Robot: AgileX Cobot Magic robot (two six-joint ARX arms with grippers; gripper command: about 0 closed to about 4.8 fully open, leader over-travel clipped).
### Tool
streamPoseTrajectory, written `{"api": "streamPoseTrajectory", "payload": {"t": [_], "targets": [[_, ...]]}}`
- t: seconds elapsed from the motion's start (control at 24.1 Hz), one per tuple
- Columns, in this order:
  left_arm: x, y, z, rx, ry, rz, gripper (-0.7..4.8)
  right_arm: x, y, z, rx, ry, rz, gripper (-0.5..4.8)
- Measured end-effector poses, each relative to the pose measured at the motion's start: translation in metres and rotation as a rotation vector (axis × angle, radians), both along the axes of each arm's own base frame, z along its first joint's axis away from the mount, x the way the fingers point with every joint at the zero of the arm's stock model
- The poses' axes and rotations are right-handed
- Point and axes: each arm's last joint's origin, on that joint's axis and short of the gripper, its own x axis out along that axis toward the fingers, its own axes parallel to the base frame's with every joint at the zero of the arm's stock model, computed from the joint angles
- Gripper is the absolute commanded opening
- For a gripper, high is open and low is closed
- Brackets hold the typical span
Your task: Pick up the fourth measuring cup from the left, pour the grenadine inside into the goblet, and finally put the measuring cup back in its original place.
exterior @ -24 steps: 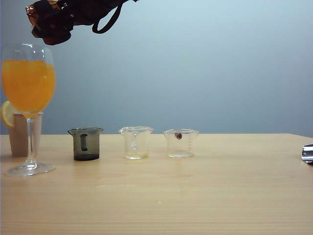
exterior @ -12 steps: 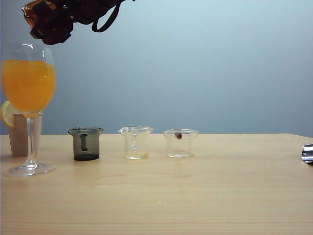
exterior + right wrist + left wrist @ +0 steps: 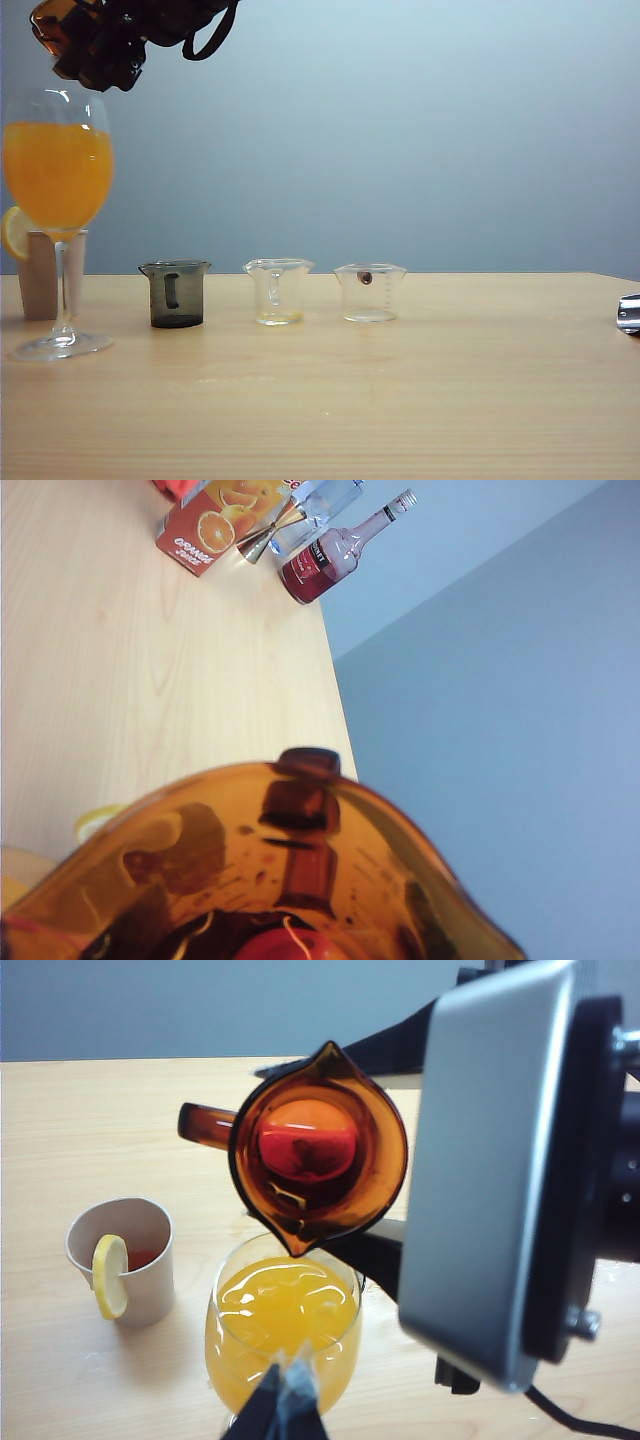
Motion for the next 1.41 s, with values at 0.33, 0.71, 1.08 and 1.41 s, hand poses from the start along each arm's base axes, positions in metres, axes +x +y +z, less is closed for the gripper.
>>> {"api": "streamPoseTrajectory", "payload": {"t": [0.33, 0.71, 1.08, 1.41], "targets": [[0.0, 0.0, -0.001, 0.004, 0.013, 0.0, -0.07, 0.0, 0.0, 0.0, -0.022, -0.041, 0.006, 0.19], [-0.001, 0.0, -0.003, 0.011, 0.035, -0.002, -0.06, 0.0, 0.0, 0.0, -0.05, -0.092, 0.013, 0.17], [-0.001, 0.0, -0.003, 0.01, 0.035, -0.002, -0.06, 0.001, 0.001, -0.001, -0.068, -0.14, -0.005, 0.16], [-0.001, 0.0, -0.003, 0.01, 0.035, -0.002, -0.06, 0.005, 0.005, -0.014, -0.094, -0.16, -0.001, 0.16]]}}
